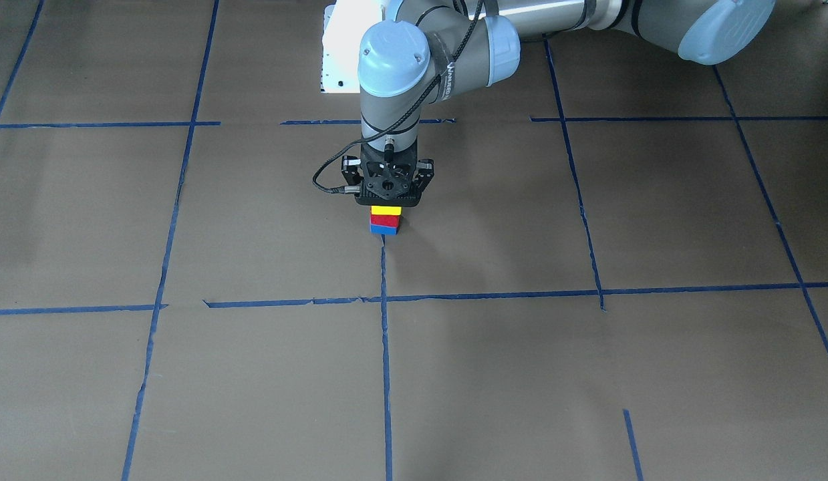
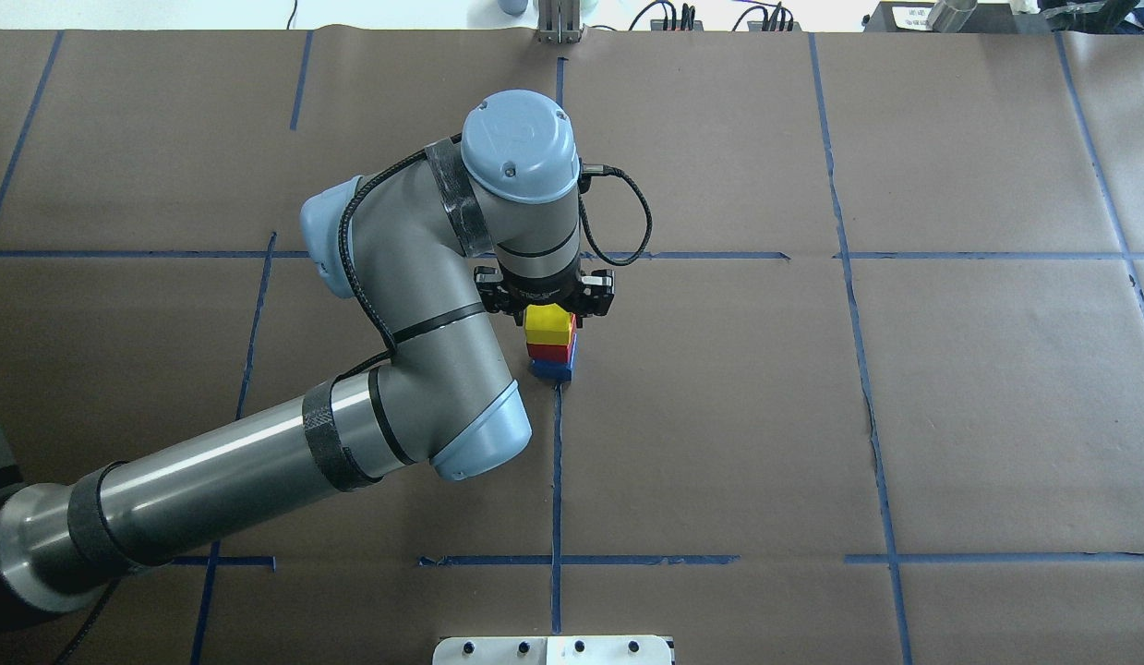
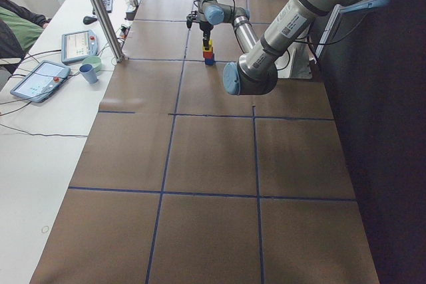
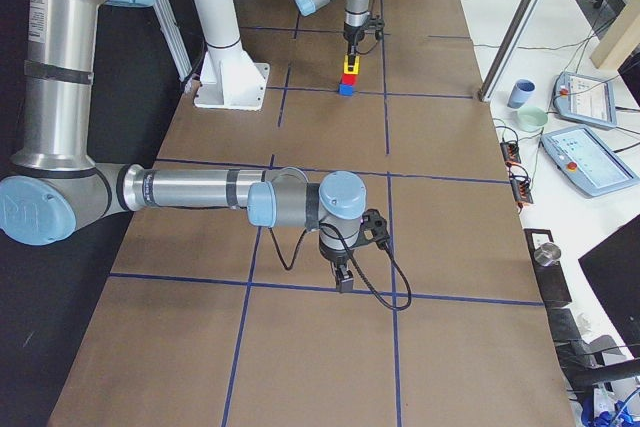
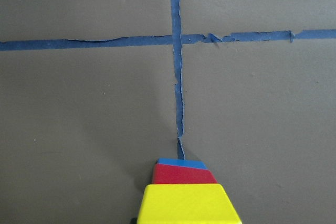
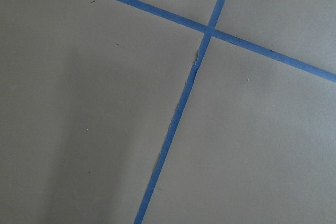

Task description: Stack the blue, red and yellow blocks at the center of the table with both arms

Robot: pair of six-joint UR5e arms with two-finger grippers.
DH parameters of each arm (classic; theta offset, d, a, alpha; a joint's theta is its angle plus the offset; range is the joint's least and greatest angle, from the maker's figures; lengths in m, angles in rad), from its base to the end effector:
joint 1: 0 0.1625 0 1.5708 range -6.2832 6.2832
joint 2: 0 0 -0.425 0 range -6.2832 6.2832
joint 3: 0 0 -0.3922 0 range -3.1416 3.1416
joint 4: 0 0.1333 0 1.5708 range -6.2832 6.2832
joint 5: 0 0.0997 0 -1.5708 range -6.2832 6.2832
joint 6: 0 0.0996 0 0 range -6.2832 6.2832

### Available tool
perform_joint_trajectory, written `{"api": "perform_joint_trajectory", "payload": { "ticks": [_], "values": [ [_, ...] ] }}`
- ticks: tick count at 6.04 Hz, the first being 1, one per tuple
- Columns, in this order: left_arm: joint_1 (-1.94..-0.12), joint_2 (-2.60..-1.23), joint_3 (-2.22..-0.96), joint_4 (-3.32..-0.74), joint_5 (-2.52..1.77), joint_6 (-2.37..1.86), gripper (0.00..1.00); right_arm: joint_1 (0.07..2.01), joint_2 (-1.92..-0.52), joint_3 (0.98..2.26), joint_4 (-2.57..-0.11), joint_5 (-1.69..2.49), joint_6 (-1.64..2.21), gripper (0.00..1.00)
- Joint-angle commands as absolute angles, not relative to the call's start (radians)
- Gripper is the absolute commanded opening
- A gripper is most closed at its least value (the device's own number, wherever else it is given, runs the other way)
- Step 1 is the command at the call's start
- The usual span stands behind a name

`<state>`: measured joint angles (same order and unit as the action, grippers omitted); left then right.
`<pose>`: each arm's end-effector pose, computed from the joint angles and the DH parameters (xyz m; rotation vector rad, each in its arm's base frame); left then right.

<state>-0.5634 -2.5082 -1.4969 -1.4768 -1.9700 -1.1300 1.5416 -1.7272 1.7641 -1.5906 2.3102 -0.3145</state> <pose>0.5691 -0.4714 0.1125 0.0329 0.8470 0.0384 0.0537 -0.4284 0.6397 0.1219 -0.7332 -0.3341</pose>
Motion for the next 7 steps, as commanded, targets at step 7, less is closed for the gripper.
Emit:
{"api": "perform_joint_trajectory", "payload": {
  "ticks": [7],
  "values": [
    [-1.072, -1.934, -1.839, -1.430, -2.218, -0.346, 1.00, 1.542, -1.729, 1.738, -1.589, 2.309, -0.217, 0.99]
  ]
}}
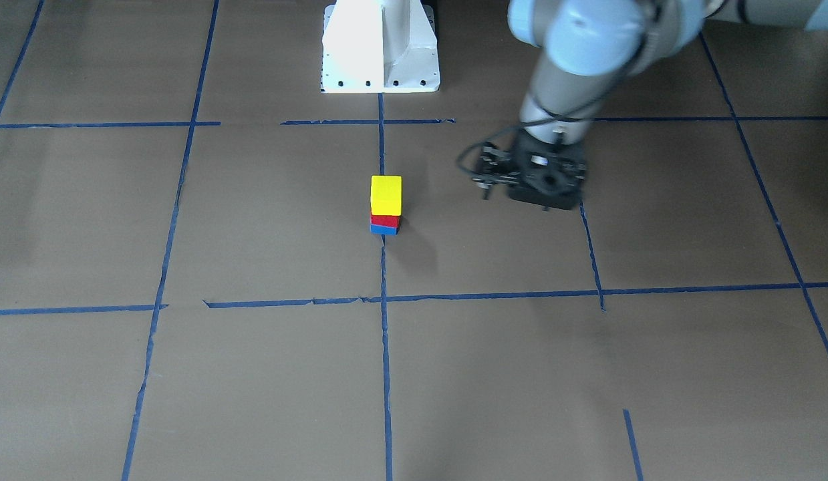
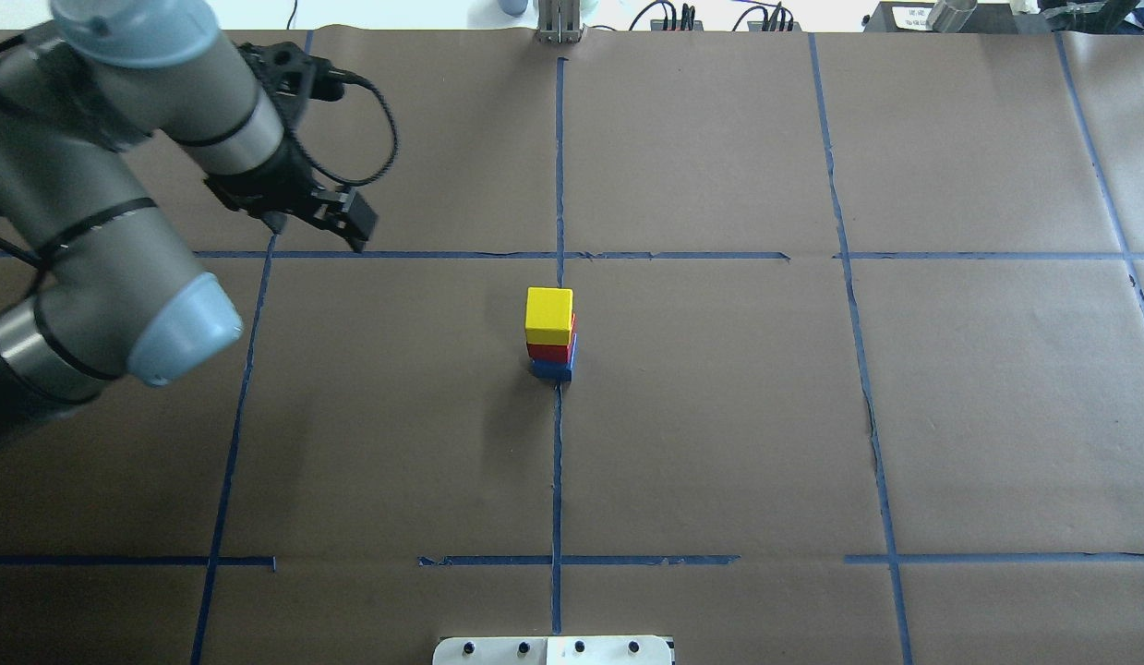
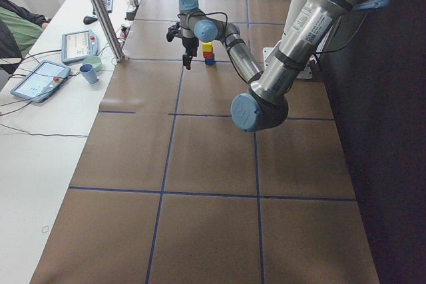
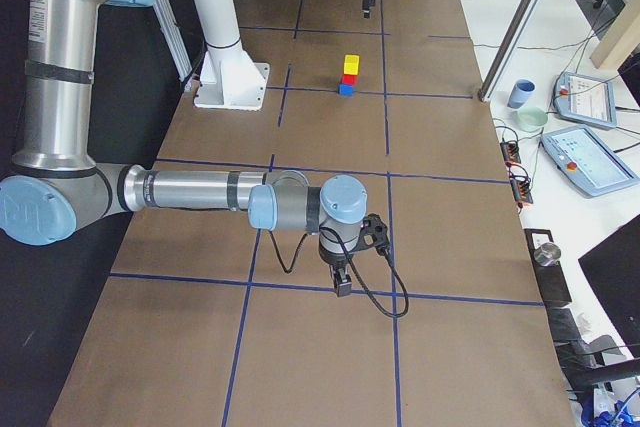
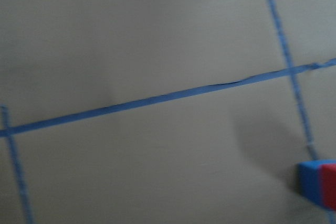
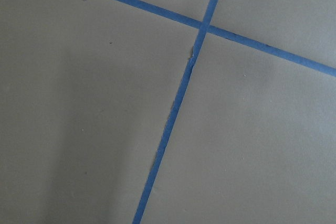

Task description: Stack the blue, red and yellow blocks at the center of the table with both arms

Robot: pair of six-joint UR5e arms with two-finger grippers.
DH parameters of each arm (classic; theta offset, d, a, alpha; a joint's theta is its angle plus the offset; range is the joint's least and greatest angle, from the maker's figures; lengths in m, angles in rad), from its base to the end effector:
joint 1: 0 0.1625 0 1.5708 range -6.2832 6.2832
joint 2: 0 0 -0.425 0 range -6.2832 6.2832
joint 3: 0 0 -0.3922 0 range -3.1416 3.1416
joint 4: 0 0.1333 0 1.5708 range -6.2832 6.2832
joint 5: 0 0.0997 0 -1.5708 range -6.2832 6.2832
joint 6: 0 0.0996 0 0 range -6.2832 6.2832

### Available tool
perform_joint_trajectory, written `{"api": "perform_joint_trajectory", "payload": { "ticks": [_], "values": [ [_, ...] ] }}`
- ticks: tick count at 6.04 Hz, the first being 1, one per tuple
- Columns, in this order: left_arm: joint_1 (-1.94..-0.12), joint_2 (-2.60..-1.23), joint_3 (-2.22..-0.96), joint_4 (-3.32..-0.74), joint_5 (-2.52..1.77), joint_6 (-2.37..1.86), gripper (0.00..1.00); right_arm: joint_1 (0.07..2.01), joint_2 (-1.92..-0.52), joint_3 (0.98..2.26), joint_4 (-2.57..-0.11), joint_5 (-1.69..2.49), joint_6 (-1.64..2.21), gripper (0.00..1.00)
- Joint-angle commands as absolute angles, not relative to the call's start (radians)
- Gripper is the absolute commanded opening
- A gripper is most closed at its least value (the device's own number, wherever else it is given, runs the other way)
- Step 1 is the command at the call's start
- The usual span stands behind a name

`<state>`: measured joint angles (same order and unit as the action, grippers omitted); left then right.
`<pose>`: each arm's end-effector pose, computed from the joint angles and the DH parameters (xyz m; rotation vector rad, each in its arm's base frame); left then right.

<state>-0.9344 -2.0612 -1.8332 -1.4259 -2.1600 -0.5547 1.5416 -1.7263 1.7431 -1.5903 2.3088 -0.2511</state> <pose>0.3031 -0.5414 0.2803 0.1685 0.8046 0.2561 0.0538 -0.4276 0.6497 0.0794 -0.7360 -0.2664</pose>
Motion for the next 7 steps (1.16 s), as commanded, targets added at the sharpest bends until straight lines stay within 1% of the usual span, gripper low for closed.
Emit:
{"api": "perform_joint_trajectory", "payload": {
  "ticks": [1, 2, 3, 5, 6, 7],
  "values": [
    [-1.221, -1.820, -1.812, -1.428, -2.264, -0.151, 1.00, 1.542, -1.727, 1.738, -1.589, 2.309, -0.216, 1.00],
    [-1.347, -1.731, -1.743, -1.428, -2.269, -0.032, 1.00, 1.542, -1.723, 1.738, -1.589, 2.309, -0.215, 1.00],
    [-1.427, -1.653, -1.709, -1.431, -2.270, -0.011, 1.00, 1.542, -1.720, 1.738, -1.589, 2.309, -0.215, 1.00],
    [-1.513, -1.560, -1.700, -1.437, -2.293, 0.157, 1.00, 1.542, -1.713, 1.736, -1.589, 2.309, -0.215, 1.00],
    [-1.525, -1.510, -1.692, -1.440, -2.304, 0.188, 1.00, 1.542, -1.713, 1.738, -1.589, 2.309, -0.213, 1.00],
    [-1.525, -1.508, -1.698, -1.440, -2.304, 0.175, 1.00, 1.542, -1.713, 1.738, -1.589, 2.309, -0.213, 1.00]
  ]
}}
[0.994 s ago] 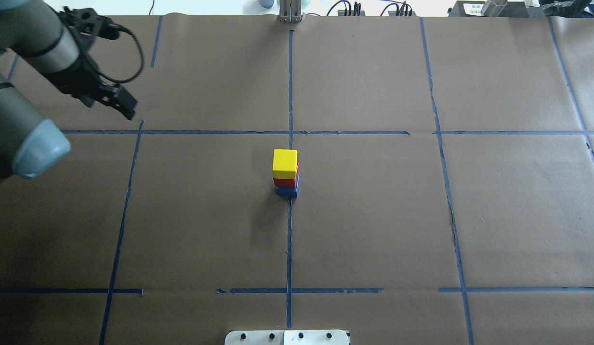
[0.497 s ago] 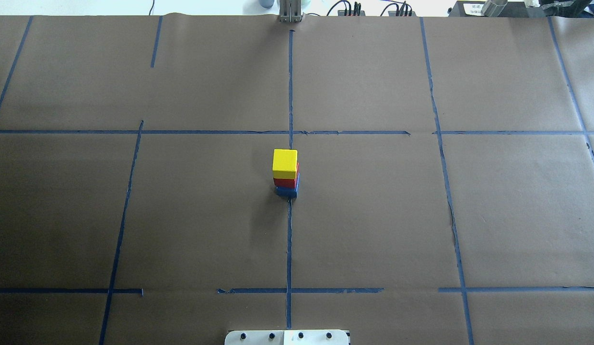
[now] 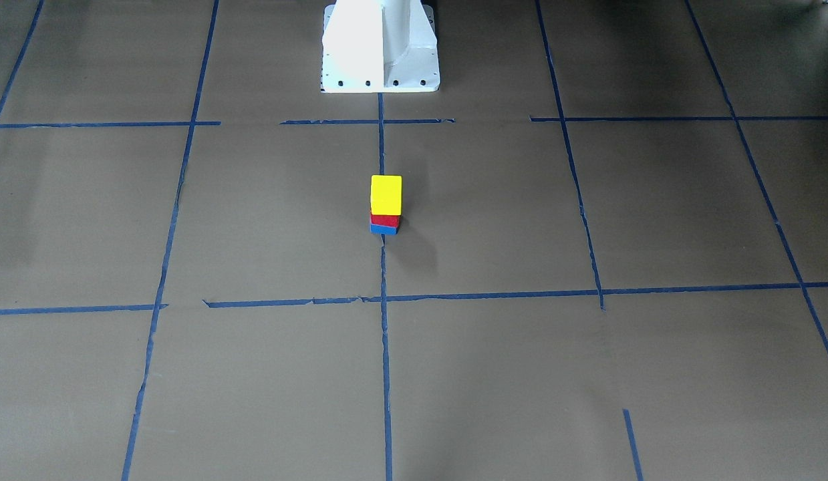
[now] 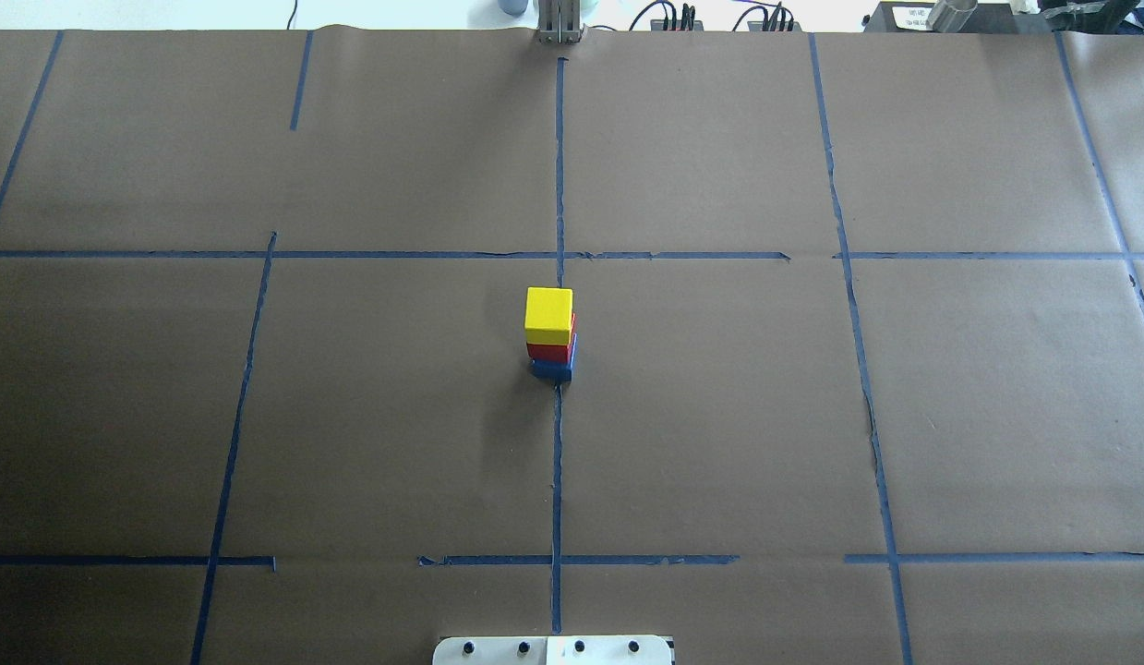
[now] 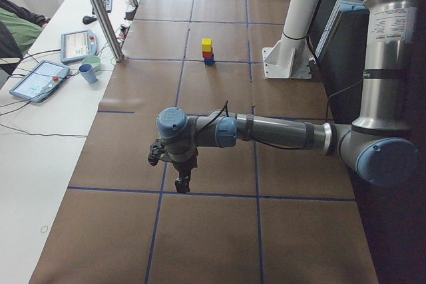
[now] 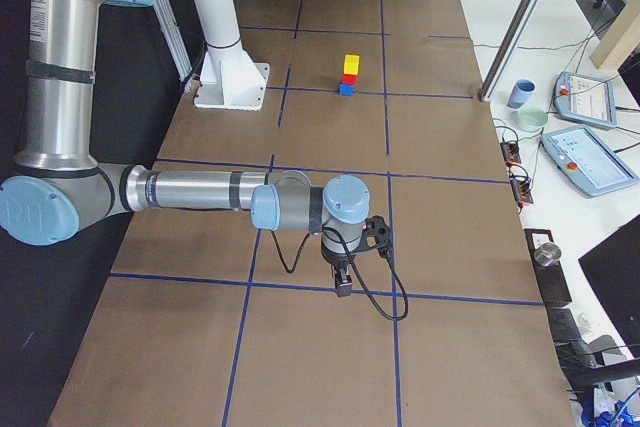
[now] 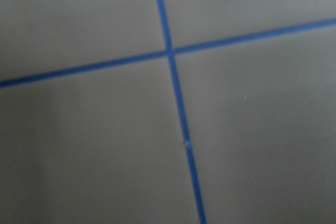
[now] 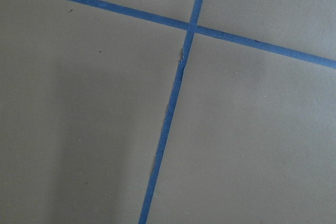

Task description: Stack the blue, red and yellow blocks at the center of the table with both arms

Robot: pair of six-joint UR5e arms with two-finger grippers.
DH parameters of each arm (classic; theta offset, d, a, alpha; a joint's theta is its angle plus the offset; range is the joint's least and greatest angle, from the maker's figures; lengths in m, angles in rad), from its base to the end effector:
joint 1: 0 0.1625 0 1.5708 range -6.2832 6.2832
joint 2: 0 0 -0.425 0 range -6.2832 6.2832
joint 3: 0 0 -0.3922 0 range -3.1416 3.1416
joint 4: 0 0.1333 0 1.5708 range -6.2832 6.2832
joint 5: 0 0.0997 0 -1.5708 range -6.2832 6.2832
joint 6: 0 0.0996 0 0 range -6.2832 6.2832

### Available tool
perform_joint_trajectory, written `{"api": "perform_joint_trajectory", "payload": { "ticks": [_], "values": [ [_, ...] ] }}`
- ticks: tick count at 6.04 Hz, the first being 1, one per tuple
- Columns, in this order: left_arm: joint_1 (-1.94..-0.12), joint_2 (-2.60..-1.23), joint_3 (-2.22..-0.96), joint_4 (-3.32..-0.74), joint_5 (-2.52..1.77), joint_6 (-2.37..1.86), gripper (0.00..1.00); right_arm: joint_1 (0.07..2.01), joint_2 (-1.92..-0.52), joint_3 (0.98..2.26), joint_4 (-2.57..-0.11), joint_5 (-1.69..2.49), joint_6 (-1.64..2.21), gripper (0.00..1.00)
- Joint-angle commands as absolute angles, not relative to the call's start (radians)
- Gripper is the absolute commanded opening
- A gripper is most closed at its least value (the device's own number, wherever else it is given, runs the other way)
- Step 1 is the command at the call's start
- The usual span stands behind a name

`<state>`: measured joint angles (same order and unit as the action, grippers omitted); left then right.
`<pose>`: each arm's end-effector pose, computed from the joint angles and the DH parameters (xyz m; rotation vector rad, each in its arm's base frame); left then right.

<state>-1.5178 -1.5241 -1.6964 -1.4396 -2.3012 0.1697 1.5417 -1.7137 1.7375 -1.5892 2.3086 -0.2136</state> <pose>-0.0420 -0.4697 0.6354 -0.0073 0.7331 0.1936 0.0537 -0.4334 0.6470 0.0733 -0.7360 -0.2336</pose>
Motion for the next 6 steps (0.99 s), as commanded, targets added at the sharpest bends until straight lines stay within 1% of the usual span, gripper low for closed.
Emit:
{"api": "perform_joint_trajectory", "payload": {
  "ticks": [1, 6],
  "values": [
    [-1.523, -1.506, -1.686, -1.439, -2.301, 0.172, 1.00, 1.542, -1.713, 1.740, -1.589, 2.310, -0.213, 1.00],
    [-1.516, -1.508, -1.687, -1.456, -2.295, 0.175, 1.00, 1.540, -1.715, 1.738, -1.588, 2.309, -0.215, 1.00]
  ]
}}
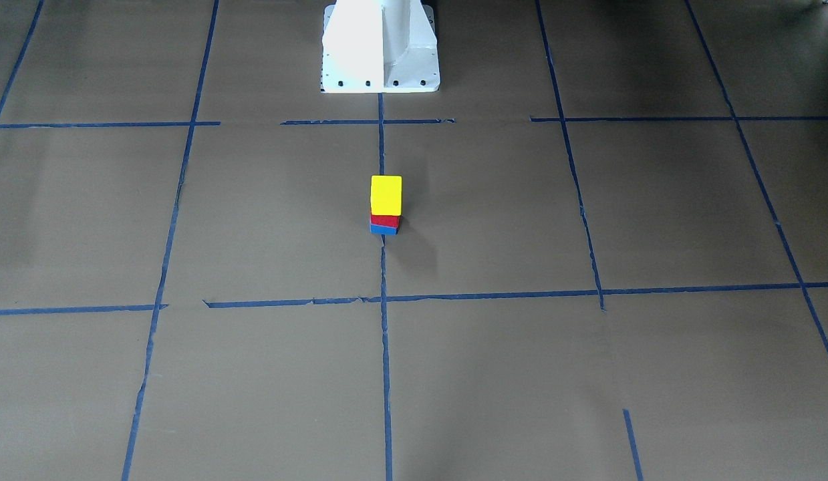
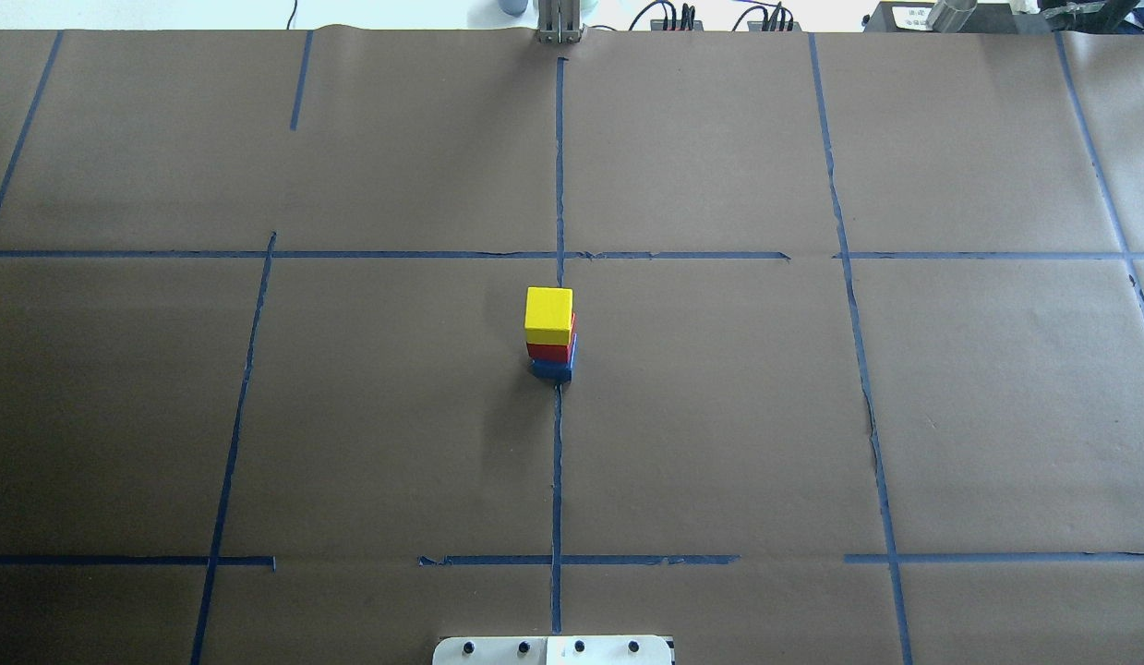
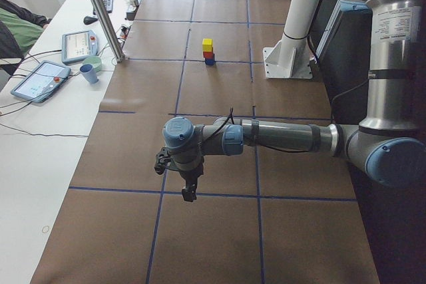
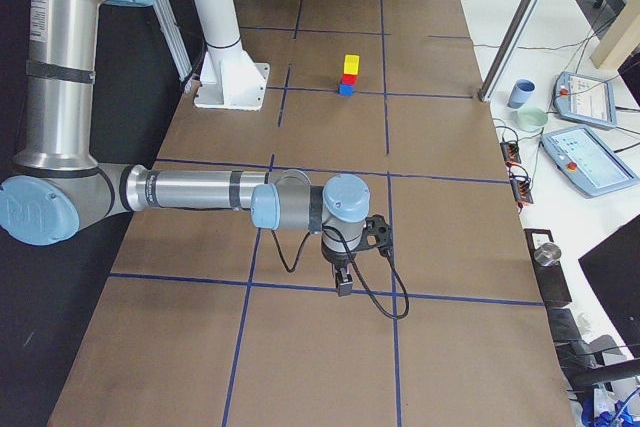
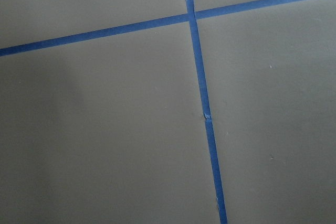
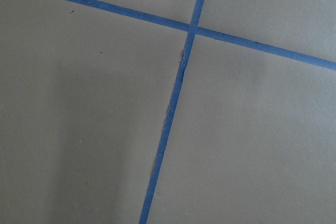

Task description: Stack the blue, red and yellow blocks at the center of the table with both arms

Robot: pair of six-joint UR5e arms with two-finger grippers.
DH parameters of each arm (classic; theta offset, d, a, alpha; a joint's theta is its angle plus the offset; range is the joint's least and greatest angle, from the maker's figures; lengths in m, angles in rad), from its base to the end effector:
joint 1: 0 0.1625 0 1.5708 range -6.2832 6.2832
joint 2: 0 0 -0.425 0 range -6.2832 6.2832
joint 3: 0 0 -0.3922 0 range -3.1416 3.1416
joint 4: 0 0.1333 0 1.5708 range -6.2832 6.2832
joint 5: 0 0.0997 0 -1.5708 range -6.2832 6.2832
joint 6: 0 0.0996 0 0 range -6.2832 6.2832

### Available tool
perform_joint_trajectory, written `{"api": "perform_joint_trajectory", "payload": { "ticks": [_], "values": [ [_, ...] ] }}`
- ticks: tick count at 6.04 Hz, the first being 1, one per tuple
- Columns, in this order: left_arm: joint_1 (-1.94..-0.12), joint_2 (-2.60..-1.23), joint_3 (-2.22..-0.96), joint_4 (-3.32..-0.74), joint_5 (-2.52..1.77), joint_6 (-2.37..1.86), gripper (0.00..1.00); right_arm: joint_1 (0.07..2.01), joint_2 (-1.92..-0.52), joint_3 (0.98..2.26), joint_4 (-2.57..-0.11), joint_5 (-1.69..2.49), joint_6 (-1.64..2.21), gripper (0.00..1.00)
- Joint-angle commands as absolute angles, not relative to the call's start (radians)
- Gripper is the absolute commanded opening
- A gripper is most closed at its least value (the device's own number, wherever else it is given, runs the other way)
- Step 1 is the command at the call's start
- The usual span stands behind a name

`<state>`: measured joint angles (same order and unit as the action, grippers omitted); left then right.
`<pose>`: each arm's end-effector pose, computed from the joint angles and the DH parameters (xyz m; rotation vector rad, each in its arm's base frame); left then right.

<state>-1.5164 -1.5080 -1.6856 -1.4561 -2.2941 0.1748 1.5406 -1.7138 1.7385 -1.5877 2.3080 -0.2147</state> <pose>-0.0423 -0.4628 0.6470 -0.0164 0.7266 0.1964 0.0533 -0.4336 0.6464 0.0755 -0.7352 -0.2366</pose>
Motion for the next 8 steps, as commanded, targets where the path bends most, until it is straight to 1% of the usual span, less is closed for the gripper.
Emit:
{"api": "perform_joint_trajectory", "payload": {
  "ticks": [1, 8],
  "values": [
    [-1.516, -1.508, -1.689, -1.457, -2.298, 0.175, 1.00, 1.540, -1.715, 1.738, -1.588, 2.309, -0.215, 1.00],
    [-1.516, -1.506, -1.687, -1.456, -2.299, 0.175, 1.00, 1.540, -1.715, 1.740, -1.588, 2.309, -0.213, 1.00]
  ]
}}
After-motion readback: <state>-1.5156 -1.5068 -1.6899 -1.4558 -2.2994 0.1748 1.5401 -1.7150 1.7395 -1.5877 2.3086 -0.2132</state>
